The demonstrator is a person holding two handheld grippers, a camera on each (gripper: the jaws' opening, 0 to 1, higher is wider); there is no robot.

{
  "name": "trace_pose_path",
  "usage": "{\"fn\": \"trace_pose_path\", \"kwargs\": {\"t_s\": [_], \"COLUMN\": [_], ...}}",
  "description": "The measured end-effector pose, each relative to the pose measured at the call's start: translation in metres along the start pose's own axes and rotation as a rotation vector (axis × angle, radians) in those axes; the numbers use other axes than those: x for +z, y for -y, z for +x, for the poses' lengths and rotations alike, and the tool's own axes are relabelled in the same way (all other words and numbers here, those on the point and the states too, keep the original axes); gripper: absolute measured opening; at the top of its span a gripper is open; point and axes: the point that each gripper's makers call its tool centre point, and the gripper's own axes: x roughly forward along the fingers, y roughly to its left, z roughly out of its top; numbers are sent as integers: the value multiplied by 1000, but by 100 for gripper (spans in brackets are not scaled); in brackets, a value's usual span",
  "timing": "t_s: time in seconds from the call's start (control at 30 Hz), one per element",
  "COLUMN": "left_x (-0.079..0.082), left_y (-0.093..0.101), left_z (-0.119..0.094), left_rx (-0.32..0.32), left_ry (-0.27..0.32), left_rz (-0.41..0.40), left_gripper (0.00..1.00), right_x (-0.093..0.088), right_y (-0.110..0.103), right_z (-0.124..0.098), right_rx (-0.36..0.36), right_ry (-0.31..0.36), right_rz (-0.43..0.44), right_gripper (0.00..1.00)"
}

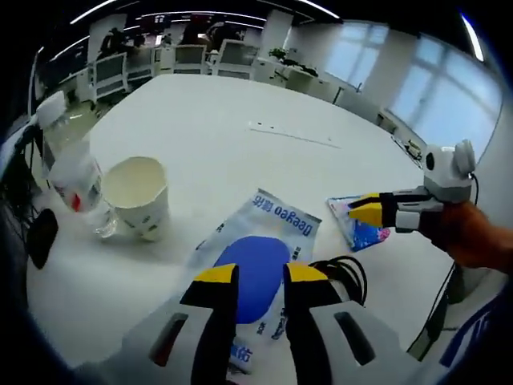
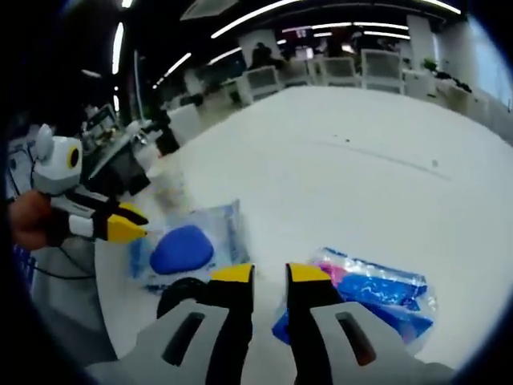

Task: Arrange the tabletop items into an orderly group along one side of the table until the central work area is clear of visible clutter.

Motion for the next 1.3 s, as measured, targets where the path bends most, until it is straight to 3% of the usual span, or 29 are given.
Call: {"fn": "trace_pose_path", "kwargs": {"t_s": [0.33,0.5,0.93,1.3], "left_x": [-24,-31,-66,-80], "left_y": [-38,-46,-47,-38], "left_z": [-23,-31,-29,-25], "left_rx": [87,107,102,78], "left_ry": [5,16,-30,-61], "left_rz": [-100,-115,-212,-252], "left_gripper": [23,24,24,23], "right_x": [1,5,3,2], "right_y": [-11,-17,-20,-22], "right_z": [17,23,37,45], "right_rx": [31,42,55,63], "right_ry": [-40,-55,-100,-116], "right_rz": [-38,-60,-82,-84], "right_gripper": [18,19,24,23]}}
